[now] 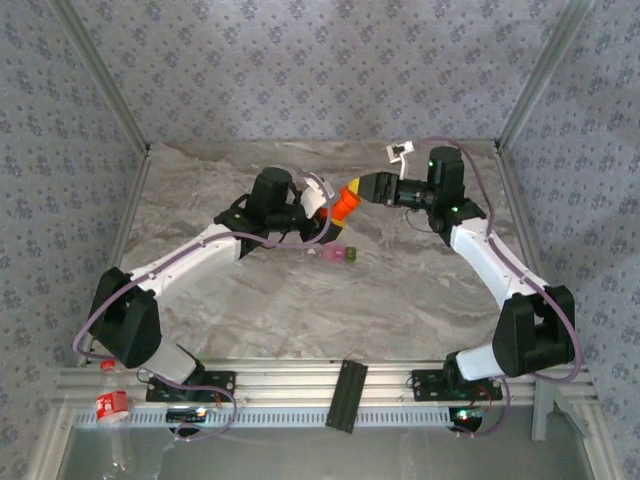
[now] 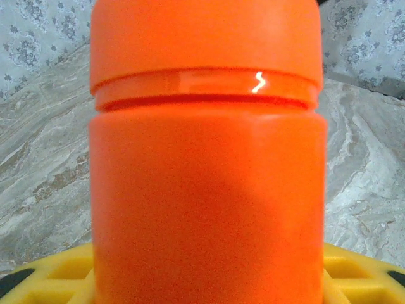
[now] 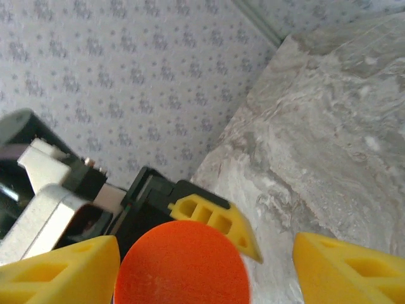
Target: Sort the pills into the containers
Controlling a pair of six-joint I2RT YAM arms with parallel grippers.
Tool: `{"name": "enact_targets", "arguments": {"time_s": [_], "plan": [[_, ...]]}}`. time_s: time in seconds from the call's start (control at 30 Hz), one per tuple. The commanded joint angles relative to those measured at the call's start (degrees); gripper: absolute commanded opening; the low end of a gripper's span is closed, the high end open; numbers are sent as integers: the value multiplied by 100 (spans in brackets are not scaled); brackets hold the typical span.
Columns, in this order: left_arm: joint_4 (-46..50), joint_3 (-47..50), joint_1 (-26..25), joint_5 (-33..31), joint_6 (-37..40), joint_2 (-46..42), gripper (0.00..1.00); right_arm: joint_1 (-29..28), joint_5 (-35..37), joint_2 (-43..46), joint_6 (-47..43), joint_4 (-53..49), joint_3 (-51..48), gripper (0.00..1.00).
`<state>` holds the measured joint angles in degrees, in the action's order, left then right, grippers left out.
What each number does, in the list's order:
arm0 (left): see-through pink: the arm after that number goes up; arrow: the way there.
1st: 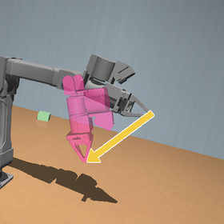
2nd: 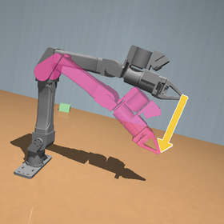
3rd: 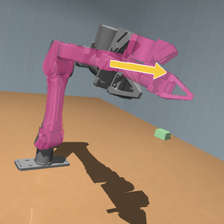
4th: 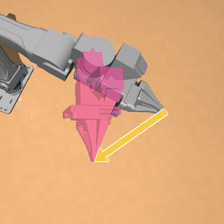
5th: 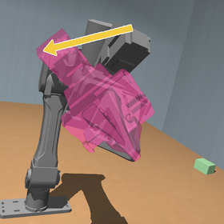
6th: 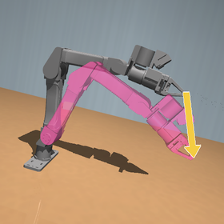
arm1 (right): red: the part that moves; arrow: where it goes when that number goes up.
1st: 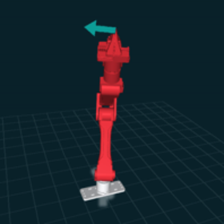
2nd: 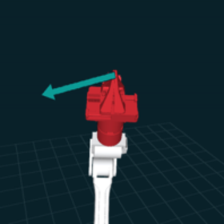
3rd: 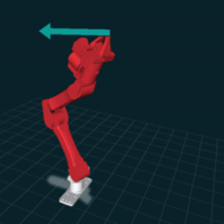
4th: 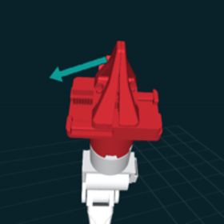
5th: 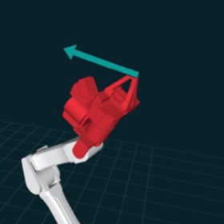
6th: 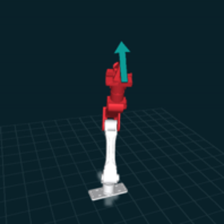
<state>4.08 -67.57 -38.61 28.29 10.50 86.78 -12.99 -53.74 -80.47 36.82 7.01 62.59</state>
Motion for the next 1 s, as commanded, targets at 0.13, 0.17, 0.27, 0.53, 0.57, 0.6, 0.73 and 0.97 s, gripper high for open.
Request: {"name": "enact_targets", "arguments": {"time_s": [0.13, 0.17, 0.27, 0.53, 0.57, 0.6, 0.73, 0.97], "plan": [[-153, -90, 13, -322, 281, -109, 0, 113, 1490, 443, 1162, -1951, 470, 79], [-145, -103, 18, -331, 298, -96, 0, 78, 1604, 448, 1235, -2102, 516, 79], [-101, -125, 12, -333, 341, -60, 0, -69, 1735, 479, 1479, -2052, 496, 79], [-66, -124, 8, -325, 333, -39, 0, -594, 1900, 278, 1379, -2055, 829, 78], [-58, -125, 3, -324, 330, -47, 0, -660, 1930, 277, 1360, -2054, 847, 77], [-56, -121, 10, -318, 335, -51, 0, -704, 1966, 277, 1338, -2071, 864, 77], [-54, -124, 4, -316, 330, -47, 0, -841, 2004, 247, 1311, -2050, 913, 77], [-82, -143, 7, -316, 339, -47, 0, -955, 1939, 131, 1284, -2077, 909, 73]]}}
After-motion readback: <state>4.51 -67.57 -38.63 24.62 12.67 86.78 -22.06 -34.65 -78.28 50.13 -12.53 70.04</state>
